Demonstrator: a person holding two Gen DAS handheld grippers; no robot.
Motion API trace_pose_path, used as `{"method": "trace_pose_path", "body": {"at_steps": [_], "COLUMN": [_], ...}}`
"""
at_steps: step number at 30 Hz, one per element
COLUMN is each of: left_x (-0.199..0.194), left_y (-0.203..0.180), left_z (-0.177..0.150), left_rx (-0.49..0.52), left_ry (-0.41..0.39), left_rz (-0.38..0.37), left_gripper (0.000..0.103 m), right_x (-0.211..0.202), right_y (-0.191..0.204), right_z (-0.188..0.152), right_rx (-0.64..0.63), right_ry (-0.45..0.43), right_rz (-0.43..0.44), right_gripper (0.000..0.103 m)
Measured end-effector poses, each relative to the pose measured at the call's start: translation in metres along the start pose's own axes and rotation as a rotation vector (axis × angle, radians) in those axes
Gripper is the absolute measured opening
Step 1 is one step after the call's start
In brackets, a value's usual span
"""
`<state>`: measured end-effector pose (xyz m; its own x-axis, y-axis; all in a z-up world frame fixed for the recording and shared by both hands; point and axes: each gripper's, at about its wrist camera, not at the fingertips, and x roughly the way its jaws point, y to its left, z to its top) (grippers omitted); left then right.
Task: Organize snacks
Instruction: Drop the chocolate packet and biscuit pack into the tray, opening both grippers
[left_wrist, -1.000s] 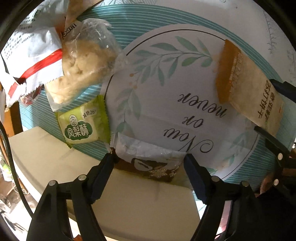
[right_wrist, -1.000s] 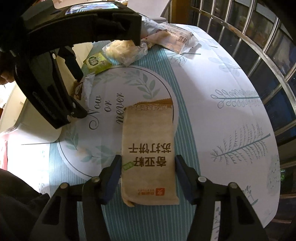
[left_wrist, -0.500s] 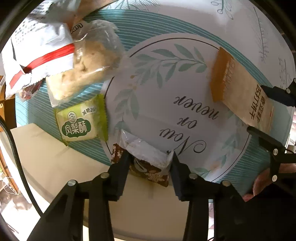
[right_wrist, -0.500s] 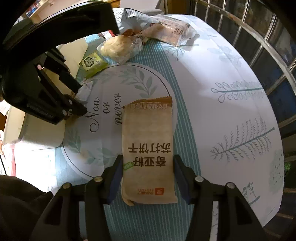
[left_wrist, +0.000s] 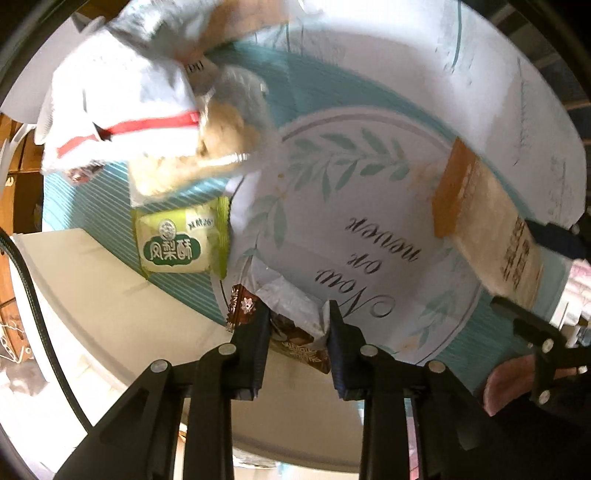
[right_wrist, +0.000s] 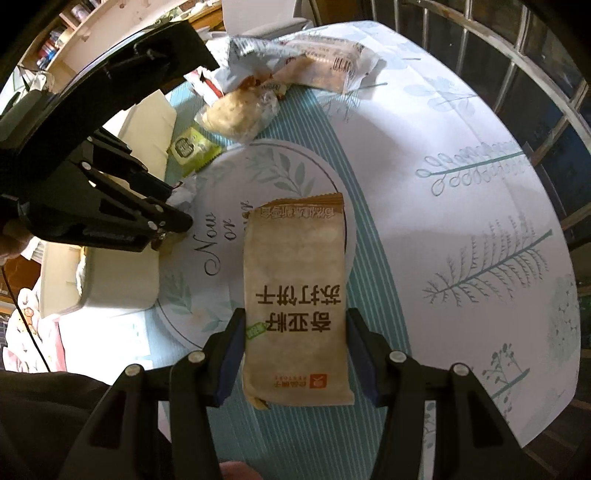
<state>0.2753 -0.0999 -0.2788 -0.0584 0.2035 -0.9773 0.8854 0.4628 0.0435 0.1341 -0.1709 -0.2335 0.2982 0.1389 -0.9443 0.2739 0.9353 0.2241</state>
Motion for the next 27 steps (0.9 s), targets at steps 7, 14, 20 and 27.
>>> {"method": "trace_pose_path", "body": {"at_steps": [7,14,20,27], "left_x": [-0.048,-0.100,-0.144,-0.170], "left_y": [0.002,0.020,0.021,0.035], "left_z": [-0.010,-0.041,-0.087,-0.158], "left_rx": [-0.057,-0.209,-0.345,-0.504], "left_ry": [-0.112,-0.254,-0.382,-0.532], "left_rz": [-0.047,-0.106,-0.107,-0.098], "left_gripper": [0.026,0.026,0.026,0.027], "right_x": [-0.031,-0.072,-0.110,-0.140], "right_y": [-0.002,0.007,0.024,0.063], "right_z": [-0.008,-0.002,0.002,0.007], "right_rx": [0.041,0.050,-0.004,-0.096], "right_ry": [-0.052,-0.165,-0.265,-0.345], "right_rz": [0.012,0.021,0.003,0.016], "right_gripper": [0.053,0.053,0.053,0.053]}}
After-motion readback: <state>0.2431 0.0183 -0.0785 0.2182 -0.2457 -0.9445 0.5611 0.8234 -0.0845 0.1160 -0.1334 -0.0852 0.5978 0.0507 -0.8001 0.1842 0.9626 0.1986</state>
